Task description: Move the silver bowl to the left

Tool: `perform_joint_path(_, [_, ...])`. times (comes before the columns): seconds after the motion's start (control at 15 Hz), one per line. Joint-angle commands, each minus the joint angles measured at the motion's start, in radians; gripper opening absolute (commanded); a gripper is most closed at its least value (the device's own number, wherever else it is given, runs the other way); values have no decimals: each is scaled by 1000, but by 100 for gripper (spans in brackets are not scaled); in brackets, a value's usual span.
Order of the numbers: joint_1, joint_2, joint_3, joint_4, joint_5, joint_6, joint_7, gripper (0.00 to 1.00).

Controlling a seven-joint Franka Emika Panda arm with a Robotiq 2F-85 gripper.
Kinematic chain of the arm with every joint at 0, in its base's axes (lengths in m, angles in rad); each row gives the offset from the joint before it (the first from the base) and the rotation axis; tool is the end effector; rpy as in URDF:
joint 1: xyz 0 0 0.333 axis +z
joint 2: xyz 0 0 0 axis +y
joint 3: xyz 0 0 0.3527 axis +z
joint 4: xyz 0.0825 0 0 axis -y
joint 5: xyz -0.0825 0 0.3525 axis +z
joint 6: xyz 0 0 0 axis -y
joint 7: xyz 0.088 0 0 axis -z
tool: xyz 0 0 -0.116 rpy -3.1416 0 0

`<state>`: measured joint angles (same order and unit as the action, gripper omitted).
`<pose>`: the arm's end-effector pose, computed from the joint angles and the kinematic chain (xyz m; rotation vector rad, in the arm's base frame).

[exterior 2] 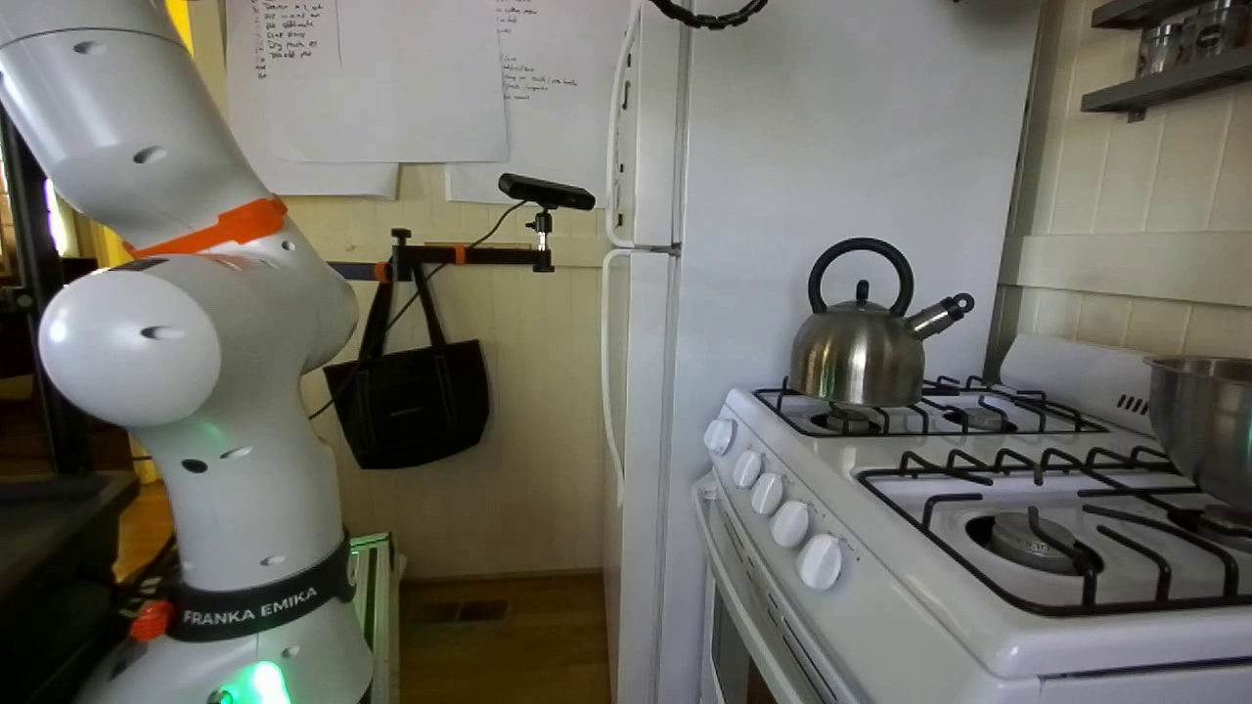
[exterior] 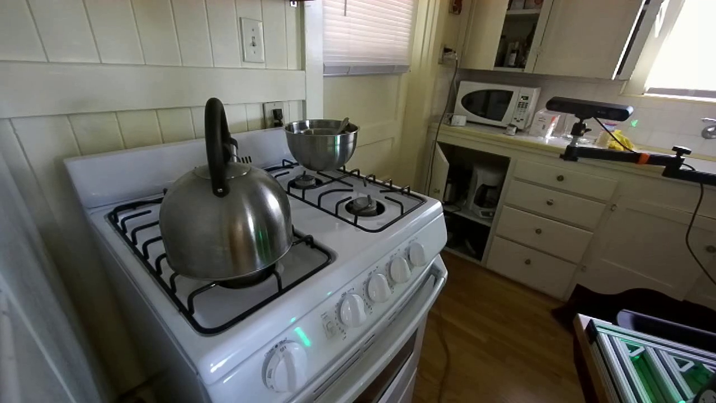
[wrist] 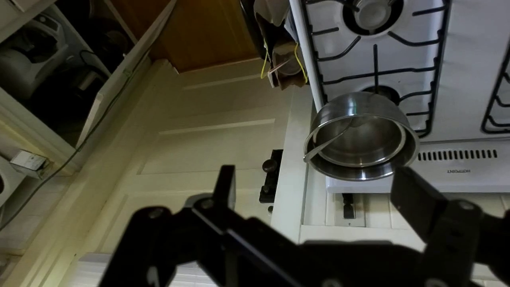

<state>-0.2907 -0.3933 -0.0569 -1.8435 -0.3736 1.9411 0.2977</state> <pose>0.3764 -0.1739 0.7582 2.5810 -0.7954 0.6635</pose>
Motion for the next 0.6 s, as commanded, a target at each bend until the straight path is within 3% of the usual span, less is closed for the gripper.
perform_joint_path(0.0, [36, 60, -16, 95, 17, 50, -7, 100])
perform_joint_path(0.33, [78, 181, -6, 294, 17, 148, -59, 100])
perform_joint_path(0.53, [98, 265, -8, 426, 25, 149, -74, 100])
